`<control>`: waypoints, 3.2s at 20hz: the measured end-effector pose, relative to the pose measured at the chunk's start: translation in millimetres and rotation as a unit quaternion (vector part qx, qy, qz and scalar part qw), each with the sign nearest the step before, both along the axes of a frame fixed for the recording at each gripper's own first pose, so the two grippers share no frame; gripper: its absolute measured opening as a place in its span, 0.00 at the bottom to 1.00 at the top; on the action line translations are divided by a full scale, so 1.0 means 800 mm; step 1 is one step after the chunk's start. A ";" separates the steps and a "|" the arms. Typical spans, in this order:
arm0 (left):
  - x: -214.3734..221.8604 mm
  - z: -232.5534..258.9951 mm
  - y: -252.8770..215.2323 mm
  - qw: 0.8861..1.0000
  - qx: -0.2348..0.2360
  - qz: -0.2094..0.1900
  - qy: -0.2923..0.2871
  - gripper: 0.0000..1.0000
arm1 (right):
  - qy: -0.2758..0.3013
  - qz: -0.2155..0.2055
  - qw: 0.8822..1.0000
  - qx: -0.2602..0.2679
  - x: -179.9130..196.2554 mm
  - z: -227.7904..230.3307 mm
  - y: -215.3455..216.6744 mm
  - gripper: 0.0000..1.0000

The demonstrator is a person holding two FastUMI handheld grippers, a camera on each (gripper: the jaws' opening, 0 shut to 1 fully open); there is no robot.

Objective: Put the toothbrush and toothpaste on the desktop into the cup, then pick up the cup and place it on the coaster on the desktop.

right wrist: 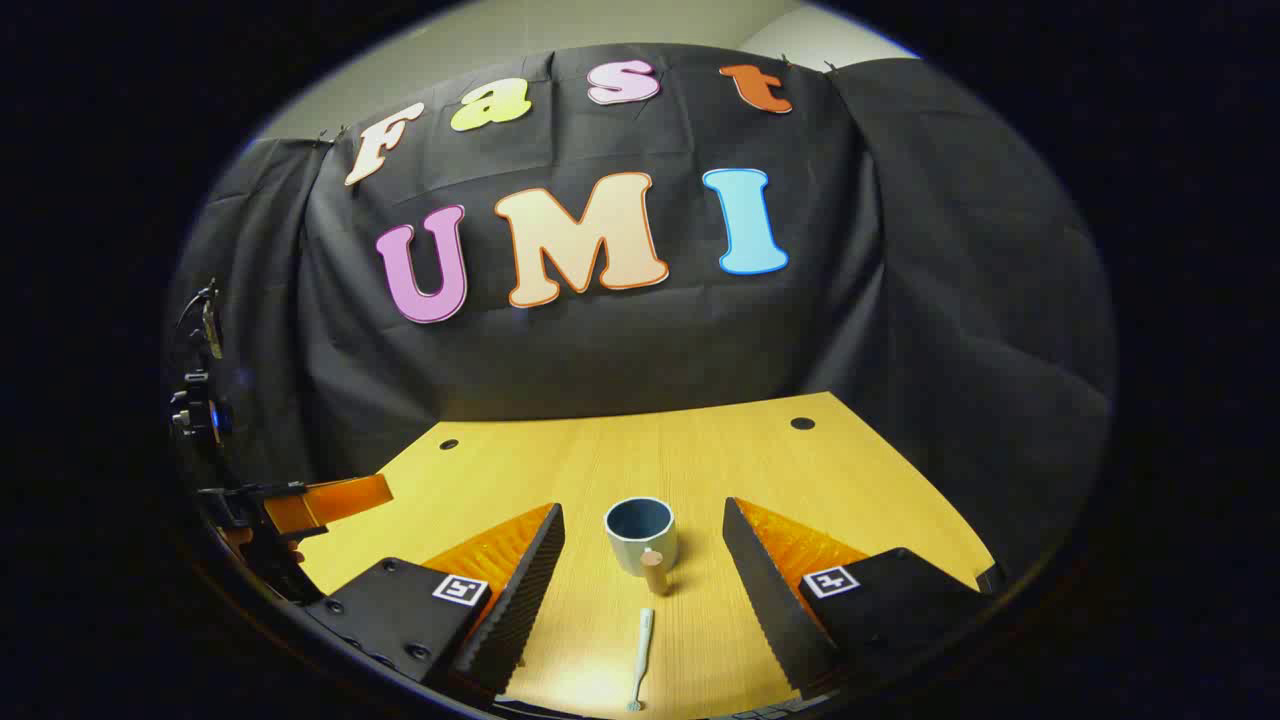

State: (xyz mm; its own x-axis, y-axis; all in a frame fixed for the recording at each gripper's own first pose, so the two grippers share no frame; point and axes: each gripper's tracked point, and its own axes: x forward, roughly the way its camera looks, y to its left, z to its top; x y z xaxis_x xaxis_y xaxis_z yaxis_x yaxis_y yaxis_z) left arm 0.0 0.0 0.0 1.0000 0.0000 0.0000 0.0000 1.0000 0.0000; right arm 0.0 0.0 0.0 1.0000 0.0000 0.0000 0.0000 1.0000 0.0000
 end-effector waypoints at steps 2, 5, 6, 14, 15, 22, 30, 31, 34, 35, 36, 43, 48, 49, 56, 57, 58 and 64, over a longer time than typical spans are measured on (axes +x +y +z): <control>0.007 -0.005 -0.009 1.000 -0.007 -0.002 0.006 0.94 | 0.020 0.011 1.000 -0.010 0.005 -0.011 0.001 0.98; 0.013 -0.011 -0.017 1.000 -0.011 -0.005 0.011 0.95 | 0.039 0.023 0.999 -0.015 0.016 -0.022 0.001 0.98; 0.016 -0.013 -0.017 1.000 -0.011 -0.004 0.015 0.95 | 0.044 0.024 0.999 -0.012 0.020 -0.025 0.000 0.98; 0.020 -0.035 -0.017 0.999 -0.013 0.009 0.038 0.95 | 0.084 0.029 0.996 -0.008 0.046 -0.050 -0.004 0.98; 0.019 -0.038 -0.017 0.999 -0.013 0.009 0.041 0.95 | 0.091 0.028 0.995 -0.008 0.049 -0.054 -0.005 0.98; 0.014 -0.054 0.006 0.997 -0.008 0.034 0.065 0.95 | 0.200 0.017 0.980 -0.009 0.057 -0.126 -0.010 0.98; -0.010 -0.079 0.028 0.994 -0.025 0.069 0.082 0.95 | 0.309 0.022 0.950 -0.025 0.069 -0.192 -0.004 0.99; -0.014 -0.083 0.032 0.993 -0.028 0.074 0.085 0.95 | 0.319 0.024 0.947 -0.028 0.073 -0.197 -0.002 0.94; -0.026 -0.092 0.043 0.991 -0.043 0.091 0.089 0.95 | 0.351 0.014 0.935 -0.048 0.084 -0.214 -0.003 0.99; -0.030 -0.096 0.047 0.990 -0.051 0.096 0.089 0.95 | 0.361 0.011 0.931 -0.052 0.087 -0.219 -0.002 0.99; -0.035 -0.099 0.051 0.989 -0.057 0.100 0.091 0.95 | 0.371 0.008 0.927 -0.058 0.090 -0.227 -0.001 0.99; -0.052 -0.112 0.085 0.983 -0.073 0.136 0.095 0.95 | 0.421 -0.015 0.903 -0.084 0.102 -0.263 -0.008 0.99; -0.048 -0.121 0.102 0.980 -0.087 0.154 0.095 0.95 | 0.446 -0.020 0.890 -0.088 0.110 -0.279 -0.011 0.83; -0.047 -0.124 0.103 0.979 -0.090 0.156 0.097 0.95 | 0.449 -0.019 0.889 -0.091 0.112 -0.281 -0.011 0.79; -0.038 -0.133 0.111 0.977 -0.082 0.165 0.108 0.95 | 0.477 -0.021 0.875 -0.075 0.109 -0.300 -0.009 0.48; -0.037 -0.132 0.111 0.977 -0.082 0.166 0.109 0.95 | 0.480 -0.023 0.874 -0.075 0.109 -0.301 -0.010 0.49; -0.037 -0.131 0.111 0.977 -0.083 0.166 0.109 0.95 | 0.479 -0.022 0.874 -0.075 0.109 -0.300 -0.010 0.47; -0.032 -0.136 0.107 0.977 -0.081 0.155 0.125 0.95 | 0.488 -0.036 0.869 -0.078 0.112 -0.300 -0.012 0.42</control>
State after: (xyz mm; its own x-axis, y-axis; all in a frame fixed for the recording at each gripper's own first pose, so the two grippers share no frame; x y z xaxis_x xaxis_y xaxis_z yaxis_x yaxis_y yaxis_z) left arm -25.4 85.8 -108.5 0.9211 0.2822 -0.2684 -0.3224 0.9390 -0.1193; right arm 89.3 -9.5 -240.4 0.5213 -0.1383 -0.8421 -0.0143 0.9852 -0.1707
